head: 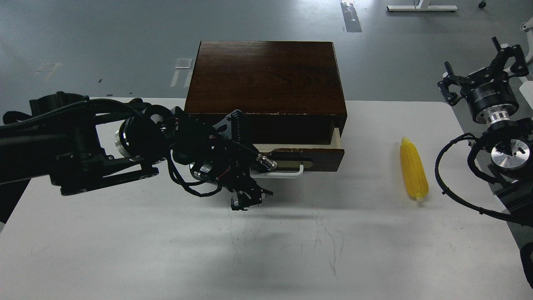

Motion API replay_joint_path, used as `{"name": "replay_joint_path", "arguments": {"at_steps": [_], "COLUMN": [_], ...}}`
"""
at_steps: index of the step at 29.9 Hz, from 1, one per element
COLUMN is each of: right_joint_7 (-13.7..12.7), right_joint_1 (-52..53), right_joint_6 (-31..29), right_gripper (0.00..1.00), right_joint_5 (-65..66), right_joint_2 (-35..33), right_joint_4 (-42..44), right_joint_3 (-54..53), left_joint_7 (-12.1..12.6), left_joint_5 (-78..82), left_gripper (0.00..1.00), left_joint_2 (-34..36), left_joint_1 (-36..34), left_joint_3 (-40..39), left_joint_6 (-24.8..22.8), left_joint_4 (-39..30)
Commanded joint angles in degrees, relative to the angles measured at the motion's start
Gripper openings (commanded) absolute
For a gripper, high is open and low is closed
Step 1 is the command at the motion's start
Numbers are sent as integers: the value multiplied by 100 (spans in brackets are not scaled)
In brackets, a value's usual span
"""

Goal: Put corn in drawer with both arms
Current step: 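Pull the drawer open toward the robot with the left gripper, then release the handle and lift the left gripper back to rest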

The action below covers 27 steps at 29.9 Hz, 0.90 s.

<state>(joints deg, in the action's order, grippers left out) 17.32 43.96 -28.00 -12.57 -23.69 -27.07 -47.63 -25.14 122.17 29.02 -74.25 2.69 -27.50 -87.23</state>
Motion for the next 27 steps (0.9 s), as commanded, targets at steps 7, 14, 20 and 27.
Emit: {"name": "replay_joint_path", "arguments": {"at_steps": [7,14,20,27], "right_joint_7": [0,-18,113,404], "right_joint_1": [-10,-71,34,719], "right_joint_6": [0,0,0,0], "right_gripper": [100,100,100,100], "right_joint_5": [0,18,97,447], "right_joint_2": [-47,-293,-820,-1445], "right_joint_4": [0,-9,-53,-62], "right_joint_3": [8,113,1201,2459], "left_joint_7": [0,-9,-286,-286], "left_joint_5": [-18,-1070,-2991,-6720], "left_gripper": [87,97,97,98], "left_joint_2": [183,517,1053,1150], "left_joint_1": [-63,-63,-19,25], "left_joint_3": [-76,-348,-1076,-1306], "left_joint_6": [-1,-10,-45,-50], "left_joint_4": [-136,-207,-146,785]}}
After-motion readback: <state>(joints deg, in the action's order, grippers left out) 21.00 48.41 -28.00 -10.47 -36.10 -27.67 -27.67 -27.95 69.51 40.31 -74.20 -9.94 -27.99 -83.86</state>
